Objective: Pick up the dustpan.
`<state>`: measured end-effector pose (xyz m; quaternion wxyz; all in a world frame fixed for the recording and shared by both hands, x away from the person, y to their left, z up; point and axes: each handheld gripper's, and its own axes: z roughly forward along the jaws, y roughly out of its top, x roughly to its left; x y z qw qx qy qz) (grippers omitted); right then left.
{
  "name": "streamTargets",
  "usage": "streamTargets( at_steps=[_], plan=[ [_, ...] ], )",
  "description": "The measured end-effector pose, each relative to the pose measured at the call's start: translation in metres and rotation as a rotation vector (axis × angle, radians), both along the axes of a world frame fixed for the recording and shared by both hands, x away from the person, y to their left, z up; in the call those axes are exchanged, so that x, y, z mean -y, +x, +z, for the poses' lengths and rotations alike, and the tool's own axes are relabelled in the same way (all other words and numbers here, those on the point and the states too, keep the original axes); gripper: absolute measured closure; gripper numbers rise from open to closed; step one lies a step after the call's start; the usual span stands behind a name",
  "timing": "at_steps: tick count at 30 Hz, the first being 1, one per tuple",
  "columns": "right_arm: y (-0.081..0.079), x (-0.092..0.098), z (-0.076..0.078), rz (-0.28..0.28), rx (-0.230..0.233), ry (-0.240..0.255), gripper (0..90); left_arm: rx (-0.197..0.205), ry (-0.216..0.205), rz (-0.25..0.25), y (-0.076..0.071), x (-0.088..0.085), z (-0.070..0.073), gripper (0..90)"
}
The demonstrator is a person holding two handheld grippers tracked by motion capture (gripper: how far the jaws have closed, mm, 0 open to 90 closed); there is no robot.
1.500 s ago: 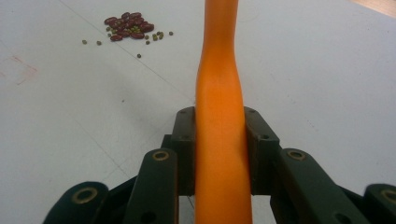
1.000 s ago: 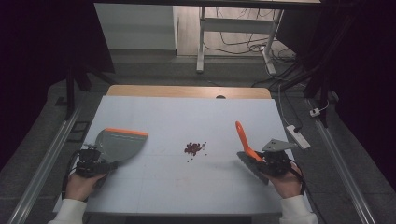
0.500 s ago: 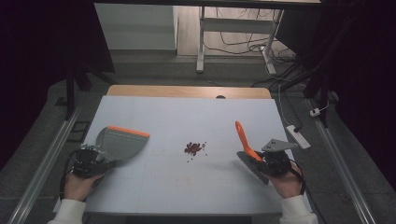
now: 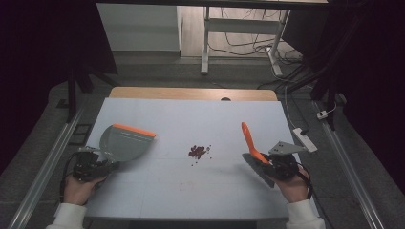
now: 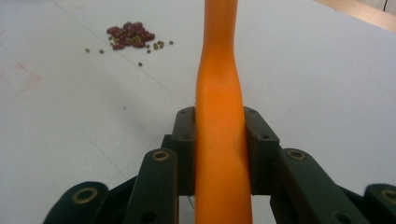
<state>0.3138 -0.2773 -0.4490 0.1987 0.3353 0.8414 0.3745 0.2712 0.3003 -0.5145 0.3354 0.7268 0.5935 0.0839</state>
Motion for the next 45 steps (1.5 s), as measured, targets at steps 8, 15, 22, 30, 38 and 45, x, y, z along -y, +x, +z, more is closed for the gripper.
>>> streamTargets(
  at_steps=[8,15,22,30,38,45],
  plan=[
    [0.001,0.003,0.003,-0.014,0.016,0.028,69.9,0.058,-0.029,-0.038,-0.001,-0.002,0.006,62.2],
    [0.001,0.003,0.000,-0.022,0.015,0.030,69.9,0.115,-0.042,-0.052,-0.004,-0.003,0.009,62.3],
    [0.001,-0.002,0.000,-0.032,0.028,0.016,69.9,0.138,-0.059,-0.081,-0.004,-0.006,0.009,62.2],
    [0.001,0.000,0.001,-0.052,0.031,0.041,69.9,0.187,-0.055,-0.127,-0.007,-0.002,0.016,62.2],
    [0.002,-0.001,0.000,-0.063,0.028,0.075,69.9,0.214,-0.063,-0.164,-0.008,0.002,0.021,62.2],
    [0.003,-0.001,-0.001,-0.064,0.025,0.077,69.9,0.223,-0.052,-0.207,-0.006,0.009,0.021,62.2]
  ],
)
